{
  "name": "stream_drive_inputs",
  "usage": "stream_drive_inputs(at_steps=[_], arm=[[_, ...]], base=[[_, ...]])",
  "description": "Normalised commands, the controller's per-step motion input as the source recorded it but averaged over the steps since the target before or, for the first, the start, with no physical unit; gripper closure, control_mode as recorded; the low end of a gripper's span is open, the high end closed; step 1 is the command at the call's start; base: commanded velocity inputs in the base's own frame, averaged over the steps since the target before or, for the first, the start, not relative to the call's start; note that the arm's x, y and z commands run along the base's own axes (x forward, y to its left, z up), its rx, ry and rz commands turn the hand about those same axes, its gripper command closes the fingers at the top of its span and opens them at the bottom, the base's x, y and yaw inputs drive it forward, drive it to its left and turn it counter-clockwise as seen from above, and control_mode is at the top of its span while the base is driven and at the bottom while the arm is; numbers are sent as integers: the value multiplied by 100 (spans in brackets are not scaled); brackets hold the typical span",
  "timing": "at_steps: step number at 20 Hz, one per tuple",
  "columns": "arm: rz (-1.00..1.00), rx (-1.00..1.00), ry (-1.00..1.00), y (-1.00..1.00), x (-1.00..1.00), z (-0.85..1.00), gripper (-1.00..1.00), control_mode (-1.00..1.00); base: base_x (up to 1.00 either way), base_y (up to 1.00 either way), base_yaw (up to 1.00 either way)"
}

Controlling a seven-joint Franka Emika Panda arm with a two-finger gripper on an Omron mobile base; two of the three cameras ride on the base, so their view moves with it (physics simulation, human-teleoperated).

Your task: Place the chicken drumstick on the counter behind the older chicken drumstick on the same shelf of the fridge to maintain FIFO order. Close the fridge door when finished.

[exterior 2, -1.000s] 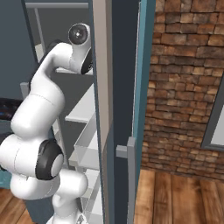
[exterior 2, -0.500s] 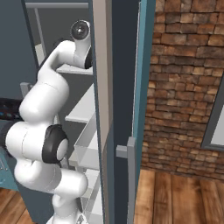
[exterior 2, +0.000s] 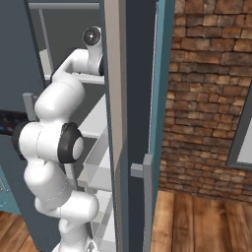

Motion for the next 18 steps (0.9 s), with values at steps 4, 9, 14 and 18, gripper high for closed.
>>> stream_drive_inputs(at_steps=[4, 9, 14, 18], arm=[[0, -5, 4, 3, 59, -12, 100, -100], [0, -8, 6, 2, 51, -29, -100, -100], [0, -11, 4, 10, 22, -30, -100, -100], [0, -5, 0, 1, 18, -4, -100, -100]], base=[[0, 0, 0], [0, 0, 0], [0, 0, 0], [0, 0, 0]])
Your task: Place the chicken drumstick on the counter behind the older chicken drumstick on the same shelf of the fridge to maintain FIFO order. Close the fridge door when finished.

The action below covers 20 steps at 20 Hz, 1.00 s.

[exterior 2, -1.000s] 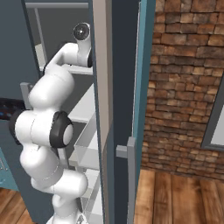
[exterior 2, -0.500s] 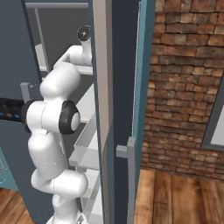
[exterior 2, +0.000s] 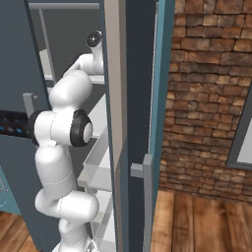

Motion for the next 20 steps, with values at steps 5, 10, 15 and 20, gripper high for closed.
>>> stream_drive_inputs(at_steps=[5, 10, 15, 20], arm=[[0, -2, 0, 0, 15, 0, -100, -100], [2, 0, -7, 0, -29, 5, -100, -100], [4, 0, -26, 0, -100, 0, -100, -100], [0, 0, -19, 0, -100, 0, -100, -100]], base=[[0, 0, 0], [0, 0, 0], [0, 0, 0], [0, 0, 0]])
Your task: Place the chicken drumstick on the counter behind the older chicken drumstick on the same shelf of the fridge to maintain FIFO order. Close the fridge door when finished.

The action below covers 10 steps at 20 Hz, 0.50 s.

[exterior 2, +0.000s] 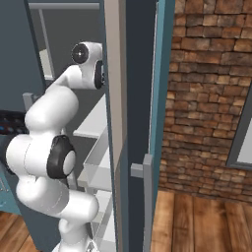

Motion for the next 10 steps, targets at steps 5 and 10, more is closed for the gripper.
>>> stream_drive_inputs(at_steps=[5, 10], arm=[[0, 6, -4, 6, -100, 0, -100, -100], [0, 7, 13, 21, -100, 12, -100, -100]], base=[[0, 0, 0], [0, 0, 0]])
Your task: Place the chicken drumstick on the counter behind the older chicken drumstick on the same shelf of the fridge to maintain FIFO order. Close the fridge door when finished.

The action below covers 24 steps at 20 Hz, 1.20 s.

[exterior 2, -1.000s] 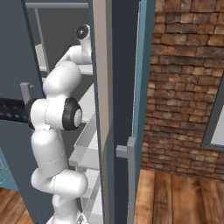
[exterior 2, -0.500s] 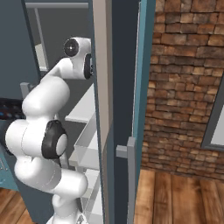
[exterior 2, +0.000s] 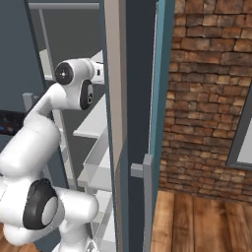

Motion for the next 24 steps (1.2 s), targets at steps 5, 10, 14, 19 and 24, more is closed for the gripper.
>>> stream_drive_inputs(at_steps=[5, 10, 14, 19, 24], arm=[[0, 4, 18, 27, -100, 7, -100, -100], [0, 1, 4, 11, -100, -11, -100, -100], [1, 0, 0, 5, -100, -31, -100, -100], [1, 0, 0, 5, -100, -31, -100, -100], [1, 0, 3, 13, -100, -32, -100, -100]], base=[[0, 0, 0], [0, 0, 0], [0, 0, 0], [0, 0, 0], [0, 0, 0]])
